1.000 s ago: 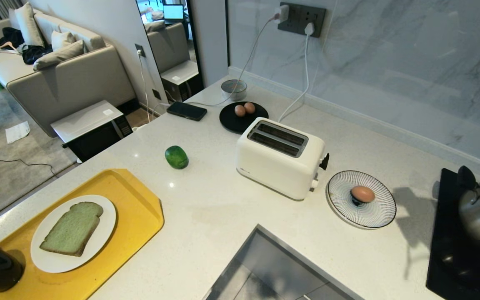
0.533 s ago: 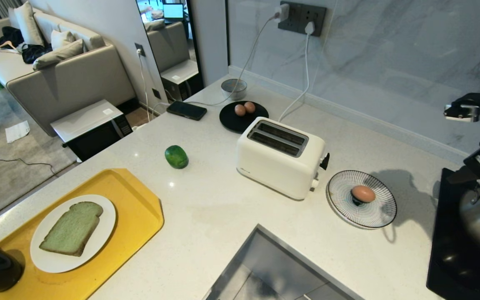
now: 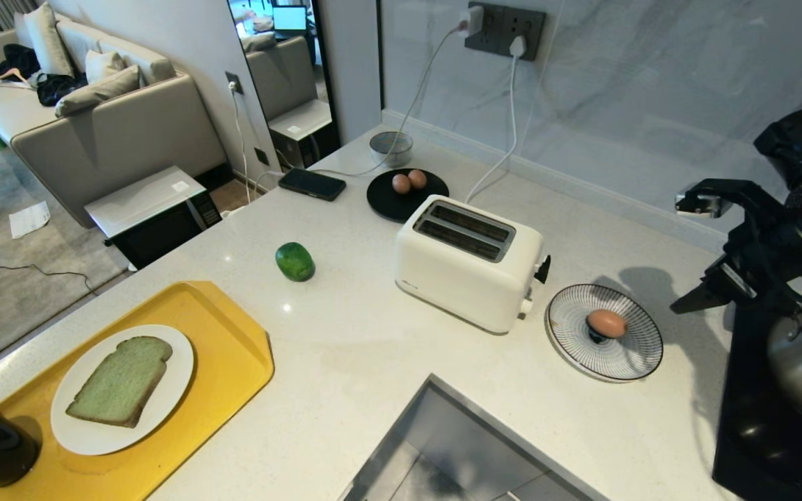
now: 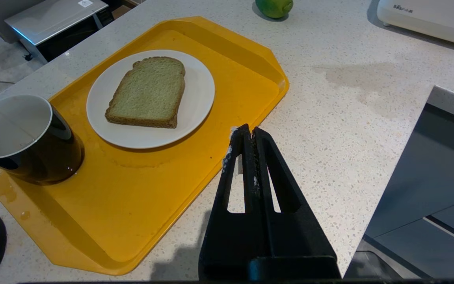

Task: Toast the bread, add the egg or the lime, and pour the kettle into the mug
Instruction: Pick up the egg

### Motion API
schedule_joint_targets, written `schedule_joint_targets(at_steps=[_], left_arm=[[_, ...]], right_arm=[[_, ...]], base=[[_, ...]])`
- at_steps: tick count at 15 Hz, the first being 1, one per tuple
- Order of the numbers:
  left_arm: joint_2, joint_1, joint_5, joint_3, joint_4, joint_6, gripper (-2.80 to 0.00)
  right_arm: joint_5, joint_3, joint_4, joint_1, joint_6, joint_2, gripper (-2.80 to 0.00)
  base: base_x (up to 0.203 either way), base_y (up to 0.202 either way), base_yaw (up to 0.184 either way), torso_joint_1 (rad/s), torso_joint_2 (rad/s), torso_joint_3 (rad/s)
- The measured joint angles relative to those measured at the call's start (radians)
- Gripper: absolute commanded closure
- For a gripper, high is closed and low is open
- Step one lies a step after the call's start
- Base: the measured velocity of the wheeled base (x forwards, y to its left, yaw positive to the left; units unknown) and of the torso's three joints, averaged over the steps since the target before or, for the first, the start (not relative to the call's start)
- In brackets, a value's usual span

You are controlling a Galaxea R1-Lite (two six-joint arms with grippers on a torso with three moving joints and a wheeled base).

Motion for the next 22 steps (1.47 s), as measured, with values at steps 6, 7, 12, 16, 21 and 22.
schedule_joint_targets(at_steps=[6, 7, 12, 16, 21, 22], left_arm=[[0.000, 0.000, 0.000, 0.000, 0.000, 0.001, 0.00], [0.000, 0.000, 0.000, 0.000, 0.000, 0.001, 0.00], [0.000, 0.000, 0.000, 0.000, 0.000, 0.000, 0.00], [0.000, 0.000, 0.000, 0.000, 0.000, 0.001, 0.00], [0.000, 0.000, 0.000, 0.000, 0.000, 0.000, 0.00], [0.000, 0.000, 0.000, 0.000, 0.000, 0.000, 0.00]], right_arm=[[0.018, -0.004, -0.078, 0.001, -0.127, 0.111, -2.80], [0.020, -0.003, -0.094, 0.002, -0.144, 0.124, -2.80], [0.019, 0.038, -0.241, 0.004, -0.243, 0.190, -2.80], [0.018, 0.087, -0.329, 0.003, -0.280, 0.226, -2.80], [0.014, 0.117, -0.331, 0.007, -0.297, 0.252, -2.80], [0.014, 0.117, -0.333, 0.012, -0.297, 0.259, -2.80]], base=[[0.000, 0.000, 0.000, 0.000, 0.00, 0.000], [0.000, 0.000, 0.000, 0.000, 0.00, 0.000], [0.000, 0.000, 0.000, 0.000, 0.00, 0.000], [0.000, 0.000, 0.000, 0.000, 0.00, 0.000], [0.000, 0.000, 0.000, 0.000, 0.00, 0.000], [0.000, 0.000, 0.000, 0.000, 0.00, 0.000]])
